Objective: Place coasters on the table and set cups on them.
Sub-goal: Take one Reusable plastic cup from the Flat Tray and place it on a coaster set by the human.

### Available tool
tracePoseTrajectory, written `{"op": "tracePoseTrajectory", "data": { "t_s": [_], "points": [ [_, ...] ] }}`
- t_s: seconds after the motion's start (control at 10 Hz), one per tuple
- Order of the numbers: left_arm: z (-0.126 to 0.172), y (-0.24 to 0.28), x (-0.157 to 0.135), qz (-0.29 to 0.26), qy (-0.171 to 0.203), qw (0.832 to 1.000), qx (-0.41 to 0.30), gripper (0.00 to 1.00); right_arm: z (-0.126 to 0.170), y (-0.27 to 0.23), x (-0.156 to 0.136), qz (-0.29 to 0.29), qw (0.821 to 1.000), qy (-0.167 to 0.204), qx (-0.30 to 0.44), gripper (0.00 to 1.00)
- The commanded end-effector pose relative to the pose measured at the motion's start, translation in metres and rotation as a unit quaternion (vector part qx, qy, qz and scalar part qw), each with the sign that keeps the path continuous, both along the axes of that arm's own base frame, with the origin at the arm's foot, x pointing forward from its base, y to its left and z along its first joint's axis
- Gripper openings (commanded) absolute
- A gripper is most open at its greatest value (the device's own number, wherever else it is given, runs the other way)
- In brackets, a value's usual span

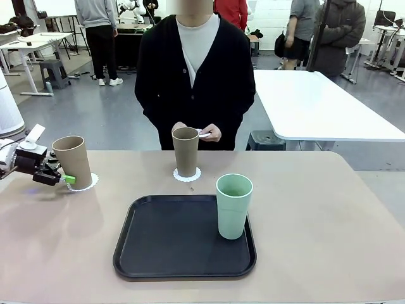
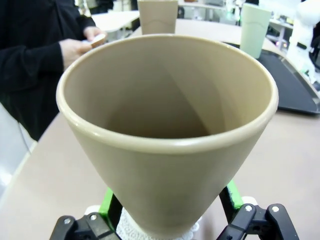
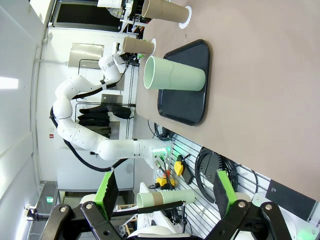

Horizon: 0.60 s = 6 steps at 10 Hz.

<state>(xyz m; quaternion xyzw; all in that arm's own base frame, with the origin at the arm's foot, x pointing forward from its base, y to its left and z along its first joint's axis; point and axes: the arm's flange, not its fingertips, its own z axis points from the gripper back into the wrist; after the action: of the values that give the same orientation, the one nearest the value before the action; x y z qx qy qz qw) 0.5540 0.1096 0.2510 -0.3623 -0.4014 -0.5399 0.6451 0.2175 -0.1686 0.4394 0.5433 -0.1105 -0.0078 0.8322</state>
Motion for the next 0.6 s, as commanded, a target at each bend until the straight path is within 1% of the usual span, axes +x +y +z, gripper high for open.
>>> {"op": "tracePoseTrajectory", "data": {
  "t_s": [0.0, 0.2, 0.3, 0.4, 0.5],
  "points": [
    [0.006, 0.007, 0.001, -0.004, 0.005, 0.999, 0.035, 1.00, 0.000, 0.000, 0.002, 0.000, 1.000, -0.012, 0.012, 1.00],
    [0.009, 0.017, -0.002, -0.002, 0.006, 0.997, 0.071, 1.00, 0.000, 0.000, 0.002, 0.000, 1.000, -0.012, 0.012, 1.00],
    [0.012, 0.025, -0.002, 0.006, -0.003, 0.996, 0.091, 1.00, 0.000, 0.000, 0.002, 0.000, 1.000, -0.012, 0.012, 1.00],
    [0.019, 0.037, -0.004, 0.015, -0.005, 0.992, 0.123, 1.00, 0.000, 0.000, 0.002, 0.000, 1.000, -0.012, 0.012, 1.00],
    [0.037, 0.052, -0.012, 0.036, -0.010, 0.987, 0.159, 1.00, 0.000, 0.000, 0.002, 0.000, 1.000, -0.012, 0.012, 1.00]
  ]
}}
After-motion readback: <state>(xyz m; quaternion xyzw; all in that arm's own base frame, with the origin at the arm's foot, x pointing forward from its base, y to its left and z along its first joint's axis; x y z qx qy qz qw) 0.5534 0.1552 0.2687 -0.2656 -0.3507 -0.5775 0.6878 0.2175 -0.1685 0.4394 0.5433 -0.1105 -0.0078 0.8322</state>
